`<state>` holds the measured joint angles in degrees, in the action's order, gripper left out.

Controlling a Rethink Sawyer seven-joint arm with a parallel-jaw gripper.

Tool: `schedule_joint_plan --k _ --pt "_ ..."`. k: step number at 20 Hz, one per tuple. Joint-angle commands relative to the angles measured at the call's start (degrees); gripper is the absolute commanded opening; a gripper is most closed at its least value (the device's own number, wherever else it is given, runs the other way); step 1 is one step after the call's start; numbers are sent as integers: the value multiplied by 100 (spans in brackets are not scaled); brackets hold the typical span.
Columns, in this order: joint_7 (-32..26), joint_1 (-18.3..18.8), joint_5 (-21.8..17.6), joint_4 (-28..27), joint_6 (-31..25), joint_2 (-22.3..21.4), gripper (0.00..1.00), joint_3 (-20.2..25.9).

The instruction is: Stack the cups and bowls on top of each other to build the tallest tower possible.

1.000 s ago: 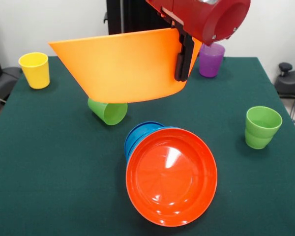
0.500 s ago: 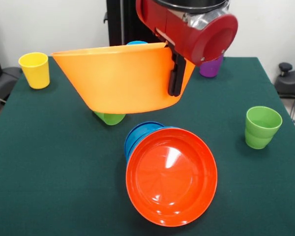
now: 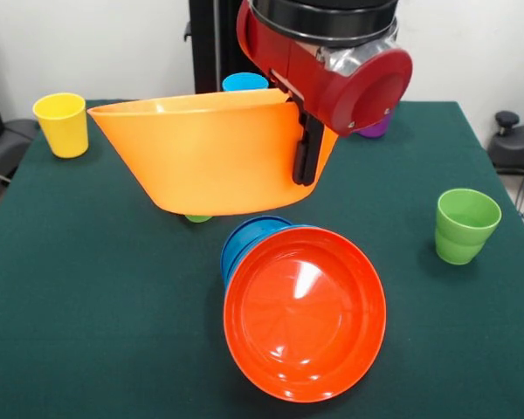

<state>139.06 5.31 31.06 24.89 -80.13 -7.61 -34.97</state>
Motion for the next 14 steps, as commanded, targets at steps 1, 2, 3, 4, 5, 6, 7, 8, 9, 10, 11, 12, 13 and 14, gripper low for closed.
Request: schedule_joint_plan --k 1,2,3,4,5,6,7,8,9,10,11,12,13,14 --pt "643 -120 -88 442 429 238 0 568" --pt "663 -126 -81 419 430 258 0 561" --pt "680 -133 -74 426 447 268 0 565" --pt "706 -140 -64 413 450 283 0 561" --pt "748 -127 -35 310 427 355 0 541" --pt "785 -131 -15 275 420 385 0 534" --pt "828 -133 8 208 418 441 0 519" --pt "871 -138 28 159 415 482 0 506" --pt "910 -137 52 87 415 541 0 485" --pt "949 -141 74 42 414 580 0 474" --pt "981 -145 90 -3 422 628 0 460" --pt "1013 -149 104 -46 416 666 0 438" --pt "1040 -146 127 -89 415 708 0 421" --pt "1058 -155 138 -104 422 727 0 404"
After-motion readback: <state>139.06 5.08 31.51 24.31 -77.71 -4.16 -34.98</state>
